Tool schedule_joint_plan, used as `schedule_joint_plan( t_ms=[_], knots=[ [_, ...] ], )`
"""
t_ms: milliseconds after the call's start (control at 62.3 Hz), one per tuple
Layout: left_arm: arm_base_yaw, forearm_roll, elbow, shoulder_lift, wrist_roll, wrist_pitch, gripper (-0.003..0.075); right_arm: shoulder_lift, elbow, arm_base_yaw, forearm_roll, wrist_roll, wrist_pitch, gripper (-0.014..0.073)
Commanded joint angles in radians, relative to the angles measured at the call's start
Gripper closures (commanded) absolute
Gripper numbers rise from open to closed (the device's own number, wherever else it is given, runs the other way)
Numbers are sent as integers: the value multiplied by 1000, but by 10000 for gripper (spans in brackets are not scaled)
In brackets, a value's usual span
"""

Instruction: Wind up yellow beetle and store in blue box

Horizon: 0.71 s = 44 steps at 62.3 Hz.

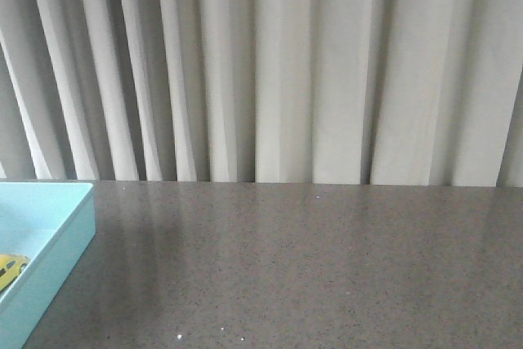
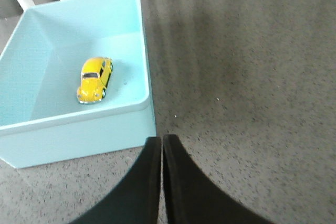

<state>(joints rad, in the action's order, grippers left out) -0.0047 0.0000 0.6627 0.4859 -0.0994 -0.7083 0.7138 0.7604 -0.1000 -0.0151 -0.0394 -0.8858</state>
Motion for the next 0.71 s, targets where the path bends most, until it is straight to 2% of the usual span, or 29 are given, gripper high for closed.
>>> schedule_joint_plan(
  t_ms=[0,193,289,369,513,690],
  knots=[
    [-4,27,-138,-44,8,325,727,-1,25,0,-3,1,57,601],
    [-4,22,-446,-200,10,730,727,-1,25,0,-5,1,57,601],
    [-4,-9,-559,-299,11,849,727,-1,25,0,-5,1,57,601],
    [-4,-20,-624,-381,12,884,727,-1,25,0,-5,1,57,601],
    [-4,-60,-682,-511,20,867,727,-1,25,0,-5,1,57,601],
    [-7,-49,-681,-516,34,795,727,-1,25,0,-5,1,54,601]
  ],
)
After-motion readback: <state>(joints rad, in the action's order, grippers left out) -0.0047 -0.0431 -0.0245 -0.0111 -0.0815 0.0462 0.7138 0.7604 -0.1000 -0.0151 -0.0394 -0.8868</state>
